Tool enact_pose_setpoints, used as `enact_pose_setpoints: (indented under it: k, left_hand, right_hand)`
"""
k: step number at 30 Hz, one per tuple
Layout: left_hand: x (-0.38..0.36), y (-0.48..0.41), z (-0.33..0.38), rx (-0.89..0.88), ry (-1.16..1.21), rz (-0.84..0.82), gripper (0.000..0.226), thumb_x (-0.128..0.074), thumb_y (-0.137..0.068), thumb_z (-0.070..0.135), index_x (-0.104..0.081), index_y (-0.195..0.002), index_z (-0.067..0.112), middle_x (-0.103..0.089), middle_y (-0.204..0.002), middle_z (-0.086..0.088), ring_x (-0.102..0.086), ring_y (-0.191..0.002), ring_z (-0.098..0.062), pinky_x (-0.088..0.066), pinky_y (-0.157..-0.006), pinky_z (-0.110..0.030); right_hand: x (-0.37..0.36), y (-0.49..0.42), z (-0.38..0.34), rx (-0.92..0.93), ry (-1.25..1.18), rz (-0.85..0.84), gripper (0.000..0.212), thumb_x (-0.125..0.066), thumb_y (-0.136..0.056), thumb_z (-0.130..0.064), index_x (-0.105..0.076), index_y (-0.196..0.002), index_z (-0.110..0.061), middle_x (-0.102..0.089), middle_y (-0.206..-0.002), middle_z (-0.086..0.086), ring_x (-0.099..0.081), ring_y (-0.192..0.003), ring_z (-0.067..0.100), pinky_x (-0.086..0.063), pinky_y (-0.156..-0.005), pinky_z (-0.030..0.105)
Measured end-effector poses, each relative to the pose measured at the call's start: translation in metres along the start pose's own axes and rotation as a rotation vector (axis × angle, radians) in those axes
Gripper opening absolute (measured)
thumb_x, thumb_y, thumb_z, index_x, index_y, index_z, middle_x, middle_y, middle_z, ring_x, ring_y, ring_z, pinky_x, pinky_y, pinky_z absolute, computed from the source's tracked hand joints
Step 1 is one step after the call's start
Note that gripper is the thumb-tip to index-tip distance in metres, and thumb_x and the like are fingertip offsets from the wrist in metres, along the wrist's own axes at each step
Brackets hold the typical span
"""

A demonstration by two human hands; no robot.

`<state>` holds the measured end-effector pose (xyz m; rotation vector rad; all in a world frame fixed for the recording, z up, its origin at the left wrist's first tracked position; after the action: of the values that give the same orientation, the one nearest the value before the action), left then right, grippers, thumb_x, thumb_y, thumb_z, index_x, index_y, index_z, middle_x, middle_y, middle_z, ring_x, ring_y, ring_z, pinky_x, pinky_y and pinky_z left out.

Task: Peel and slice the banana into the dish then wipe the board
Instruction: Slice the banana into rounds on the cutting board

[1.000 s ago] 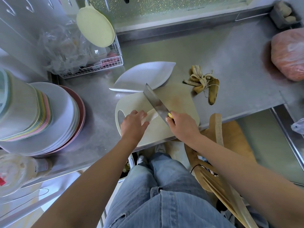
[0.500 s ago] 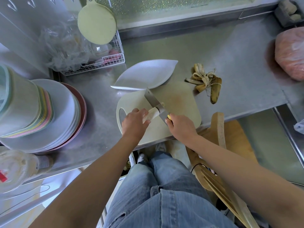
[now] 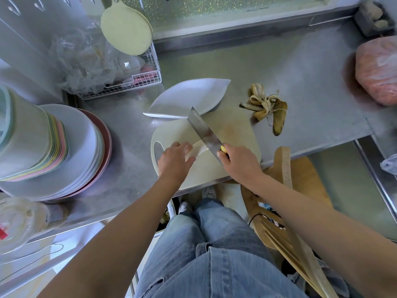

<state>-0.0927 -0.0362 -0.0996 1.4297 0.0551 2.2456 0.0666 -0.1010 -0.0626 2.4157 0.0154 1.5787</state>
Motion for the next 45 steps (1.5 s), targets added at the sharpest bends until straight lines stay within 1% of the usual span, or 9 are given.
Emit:
enact_pose_setpoints:
  k: [3,10,13,16,22,29,34,40,45]
  left_hand:
    - [-0.001,-0.001,-0.002,0.008,0.01,0.002,0.029,-0.062,-0.089,0.037,-0.061,-0.117,0.027,-0.06,-0.108,0.001,-0.061,-0.091,-0.024,-0.048,-0.074,-0.032]
    - [0.002,0.001,-0.001,0.014,0.014,0.022,0.031,-0.063,-0.089,0.037,-0.062,-0.118,0.027,-0.061,-0.11,0.002,-0.062,-0.09,-0.023,-0.05,-0.075,-0.033]
    - [0.002,0.0,-0.001,0.014,0.019,0.024,0.031,-0.064,-0.089,0.037,-0.062,-0.118,0.027,-0.061,-0.109,0.002,-0.062,-0.09,-0.022,-0.05,-0.074,-0.032]
    - [0.001,0.0,-0.001,0.014,0.024,0.019,0.03,-0.063,-0.089,0.037,-0.062,-0.117,0.027,-0.061,-0.109,0.002,-0.062,-0.09,-0.022,-0.048,-0.073,-0.031]
    - [0.001,0.0,-0.001,0.005,0.017,0.011,0.029,-0.062,-0.09,0.037,-0.062,-0.117,0.028,-0.06,-0.109,0.003,-0.062,-0.091,-0.022,-0.048,-0.073,-0.033]
    - [0.0,-0.001,-0.002,0.01,0.027,-0.003,0.028,-0.061,-0.09,0.037,-0.062,-0.117,0.028,-0.059,-0.109,0.003,-0.061,-0.091,-0.022,-0.047,-0.071,-0.032]
    - [0.0,-0.001,-0.002,0.008,0.025,0.0,0.03,-0.061,-0.09,0.037,-0.061,-0.118,0.028,-0.06,-0.109,0.003,-0.06,-0.092,-0.022,-0.046,-0.072,-0.031]
    - [0.0,-0.001,-0.002,0.007,0.033,-0.003,0.029,-0.06,-0.09,0.037,-0.061,-0.118,0.027,-0.059,-0.11,0.002,-0.06,-0.093,-0.023,-0.044,-0.071,-0.03]
    - [0.001,-0.001,-0.002,0.009,0.027,0.008,0.029,-0.061,-0.09,0.037,-0.061,-0.118,0.028,-0.06,-0.109,0.003,-0.061,-0.092,-0.023,-0.045,-0.071,-0.03]
  right_hand:
    - [0.0,0.0,0.001,-0.011,-0.016,0.002,0.025,-0.041,-0.099,-0.03,-0.04,-0.077,-0.018,-0.038,-0.056,-0.007,-0.045,-0.056,0.018,-0.026,-0.049,0.028]
    - [-0.016,0.003,0.008,-0.059,-0.002,-0.097,0.025,-0.04,-0.1,-0.031,-0.043,-0.079,-0.018,-0.048,-0.065,-0.001,-0.052,-0.064,0.021,-0.036,-0.058,0.032]
    - [-0.024,0.008,0.013,-0.092,0.022,-0.118,0.025,-0.038,-0.101,-0.031,-0.041,-0.079,-0.018,-0.049,-0.068,0.001,-0.048,-0.063,0.022,-0.033,-0.058,0.031]
    - [-0.023,0.008,0.011,-0.084,0.01,-0.09,0.025,-0.038,-0.1,-0.031,-0.04,-0.079,-0.018,-0.047,-0.065,0.0,-0.046,-0.061,0.023,-0.03,-0.057,0.031]
    - [-0.001,0.003,0.002,-0.029,-0.019,0.026,0.023,-0.04,-0.1,-0.03,-0.05,-0.087,-0.014,-0.05,-0.066,0.001,-0.051,-0.062,0.023,-0.037,-0.055,0.033]
    - [-0.001,0.004,0.001,-0.027,-0.009,0.015,0.024,-0.04,-0.1,-0.031,-0.052,-0.088,-0.014,-0.053,-0.067,0.001,-0.054,-0.064,0.022,-0.042,-0.056,0.034]
    - [-0.003,0.002,0.0,-0.027,-0.021,-0.005,0.022,-0.04,-0.099,-0.032,-0.041,-0.081,-0.02,-0.05,-0.065,0.001,-0.051,-0.062,0.023,-0.035,-0.056,0.032]
    - [-0.002,0.003,-0.002,-0.021,-0.003,0.023,0.023,-0.04,-0.1,-0.031,-0.049,-0.085,-0.015,-0.054,-0.067,0.003,-0.055,-0.064,0.023,-0.044,-0.056,0.037]
    - [-0.006,0.002,-0.001,-0.021,-0.02,-0.005,0.021,-0.04,-0.1,-0.03,-0.041,-0.082,-0.02,-0.05,-0.064,0.0,-0.05,-0.06,0.02,-0.033,-0.055,0.03]
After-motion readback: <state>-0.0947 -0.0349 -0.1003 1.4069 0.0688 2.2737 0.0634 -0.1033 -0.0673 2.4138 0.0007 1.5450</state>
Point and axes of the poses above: each hand's wrist, its own y-axis away from the middle knuckle, its own x-axis out of the back of the hand, z = x × y, the point moved 8 cm from there along -y, towards the middle knuckle
